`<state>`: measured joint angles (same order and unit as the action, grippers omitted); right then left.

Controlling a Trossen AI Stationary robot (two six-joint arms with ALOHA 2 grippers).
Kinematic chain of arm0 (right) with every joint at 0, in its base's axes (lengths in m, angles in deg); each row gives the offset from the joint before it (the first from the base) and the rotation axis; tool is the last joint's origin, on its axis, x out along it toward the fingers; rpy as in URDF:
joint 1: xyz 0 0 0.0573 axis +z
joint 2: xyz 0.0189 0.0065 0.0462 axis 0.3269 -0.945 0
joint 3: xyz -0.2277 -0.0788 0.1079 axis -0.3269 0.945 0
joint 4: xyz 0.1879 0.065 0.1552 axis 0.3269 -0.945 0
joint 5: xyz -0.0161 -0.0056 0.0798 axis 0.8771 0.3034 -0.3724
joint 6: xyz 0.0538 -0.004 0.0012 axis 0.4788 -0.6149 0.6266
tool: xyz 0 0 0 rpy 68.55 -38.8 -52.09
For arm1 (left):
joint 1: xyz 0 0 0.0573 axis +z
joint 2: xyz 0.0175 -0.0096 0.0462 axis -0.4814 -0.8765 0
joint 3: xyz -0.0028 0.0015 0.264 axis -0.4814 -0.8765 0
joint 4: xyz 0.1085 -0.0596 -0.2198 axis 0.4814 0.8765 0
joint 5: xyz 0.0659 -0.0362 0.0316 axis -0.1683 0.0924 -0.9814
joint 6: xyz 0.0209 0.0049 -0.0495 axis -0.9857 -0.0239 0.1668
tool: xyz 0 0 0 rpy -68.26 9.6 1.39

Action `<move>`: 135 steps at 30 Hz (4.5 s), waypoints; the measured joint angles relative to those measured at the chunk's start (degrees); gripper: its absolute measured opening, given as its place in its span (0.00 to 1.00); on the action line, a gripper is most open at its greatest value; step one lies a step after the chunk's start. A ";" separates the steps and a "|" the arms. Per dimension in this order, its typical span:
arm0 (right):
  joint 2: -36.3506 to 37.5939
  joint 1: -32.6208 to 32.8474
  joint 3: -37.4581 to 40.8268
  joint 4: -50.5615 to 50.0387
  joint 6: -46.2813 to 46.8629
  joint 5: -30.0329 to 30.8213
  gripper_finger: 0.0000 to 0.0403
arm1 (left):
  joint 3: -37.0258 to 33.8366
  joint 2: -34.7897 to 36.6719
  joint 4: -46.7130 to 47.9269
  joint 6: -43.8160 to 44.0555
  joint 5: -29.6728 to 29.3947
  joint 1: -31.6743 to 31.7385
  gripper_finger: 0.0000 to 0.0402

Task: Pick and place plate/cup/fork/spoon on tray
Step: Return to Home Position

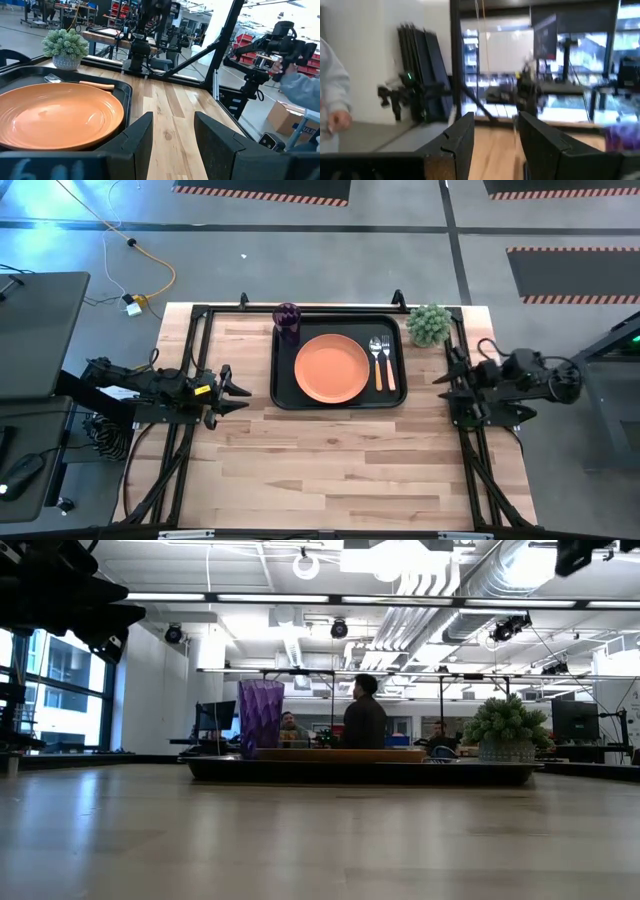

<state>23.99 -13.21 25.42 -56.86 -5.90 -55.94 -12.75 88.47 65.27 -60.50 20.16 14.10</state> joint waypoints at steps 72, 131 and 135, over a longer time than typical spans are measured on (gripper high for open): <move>-0.64 0.00 22.38 14.07 10.77 9.25 0.36 | 0.00 0.00 0.02 0.00 0.00 0.00 0.33; -0.67 0.02 22.43 14.07 10.77 9.25 0.36 | 0.00 0.00 0.01 0.01 0.00 0.00 0.33; -0.67 0.00 22.43 14.08 10.77 9.25 0.36 | 0.00 -0.01 0.01 0.01 0.00 0.01 0.33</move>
<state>23.32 -13.21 47.85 -42.77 4.87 -46.69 -12.75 88.46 65.28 -60.49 20.16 14.11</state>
